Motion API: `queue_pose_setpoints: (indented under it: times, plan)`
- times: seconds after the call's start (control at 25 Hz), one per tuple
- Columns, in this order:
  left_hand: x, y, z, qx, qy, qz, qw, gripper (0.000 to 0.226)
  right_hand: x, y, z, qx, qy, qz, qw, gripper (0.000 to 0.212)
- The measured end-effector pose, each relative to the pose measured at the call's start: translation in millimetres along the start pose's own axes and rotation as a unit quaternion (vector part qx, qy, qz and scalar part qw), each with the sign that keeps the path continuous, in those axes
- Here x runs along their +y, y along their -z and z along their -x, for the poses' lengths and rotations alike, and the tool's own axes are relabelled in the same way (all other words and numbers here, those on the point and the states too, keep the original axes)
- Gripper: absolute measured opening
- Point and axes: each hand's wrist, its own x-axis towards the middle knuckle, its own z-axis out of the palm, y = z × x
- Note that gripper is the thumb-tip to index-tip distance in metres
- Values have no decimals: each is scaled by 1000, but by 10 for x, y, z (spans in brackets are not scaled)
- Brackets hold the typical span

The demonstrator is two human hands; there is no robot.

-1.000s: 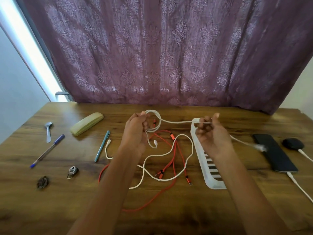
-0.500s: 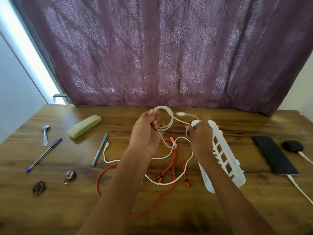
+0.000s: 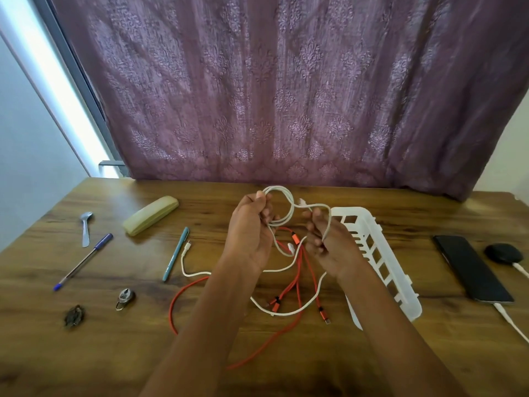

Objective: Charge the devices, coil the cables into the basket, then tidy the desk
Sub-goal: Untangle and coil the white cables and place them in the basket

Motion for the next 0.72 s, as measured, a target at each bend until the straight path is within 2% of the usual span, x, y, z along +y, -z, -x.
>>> queue_pose_setpoints:
  times: [0.08,0.24,0.36,0.44,0.64,0.72]
  plan:
    - [-9,-22,19,-4,2,0,1000,27,11,-42,-9,-33,-3,9,999,25]
    - [-15,-35,35,-8,-1,-9,1000,25,39,-61,-4,-42,-18,17,999,24]
    - [-38,-13,-9,8,-5,-34,999,24,24,-52,16,-137,-31,-8,990,18]
    - [-62,-30,13,11,-6,-46,999,25,12,-82,52,-184,-6,13,983,14]
    - [-70,-91,39,28,-17,-50,998,27,30,-164,40,-146,39,18,988,13]
    - [-62,-105,29,35,-25,-55,998,27,33,-182,45,-147,19,4,989,19]
